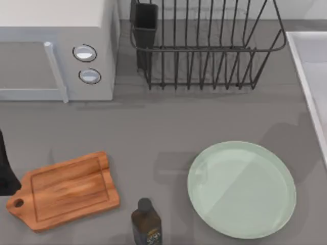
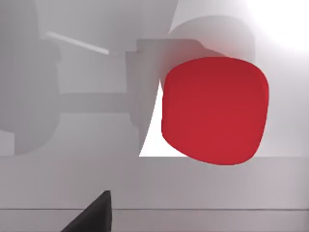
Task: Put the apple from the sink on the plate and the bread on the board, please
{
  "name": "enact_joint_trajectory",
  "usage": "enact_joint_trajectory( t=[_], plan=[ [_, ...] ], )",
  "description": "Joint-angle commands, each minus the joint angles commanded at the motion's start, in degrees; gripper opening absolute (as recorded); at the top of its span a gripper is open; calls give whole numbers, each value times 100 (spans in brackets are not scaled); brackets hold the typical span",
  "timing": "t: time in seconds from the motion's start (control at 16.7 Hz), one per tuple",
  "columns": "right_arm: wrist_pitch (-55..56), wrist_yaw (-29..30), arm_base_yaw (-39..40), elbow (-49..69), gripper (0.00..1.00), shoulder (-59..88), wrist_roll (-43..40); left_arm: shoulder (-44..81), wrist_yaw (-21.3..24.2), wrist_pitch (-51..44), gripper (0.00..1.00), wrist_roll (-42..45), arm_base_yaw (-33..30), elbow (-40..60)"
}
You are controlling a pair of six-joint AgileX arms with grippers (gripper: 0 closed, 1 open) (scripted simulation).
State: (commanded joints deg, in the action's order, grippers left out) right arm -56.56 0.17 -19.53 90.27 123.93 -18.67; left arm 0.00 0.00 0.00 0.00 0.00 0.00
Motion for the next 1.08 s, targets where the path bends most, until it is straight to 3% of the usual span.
enact_joint_trajectory(
  t=[0.48, 0.84, 1.08],
  plan=[
    [2173, 12, -18, -813, 100, 1289, 17, 0, 0, 0, 100, 0, 0, 0],
    [2336, 13, -21, -891, 100, 1422, 18, 0, 0, 0, 100, 0, 0, 0],
    [2336, 13, -21, -891, 70, 1422, 18, 0, 0, 0, 100, 0, 0, 0]
  ],
)
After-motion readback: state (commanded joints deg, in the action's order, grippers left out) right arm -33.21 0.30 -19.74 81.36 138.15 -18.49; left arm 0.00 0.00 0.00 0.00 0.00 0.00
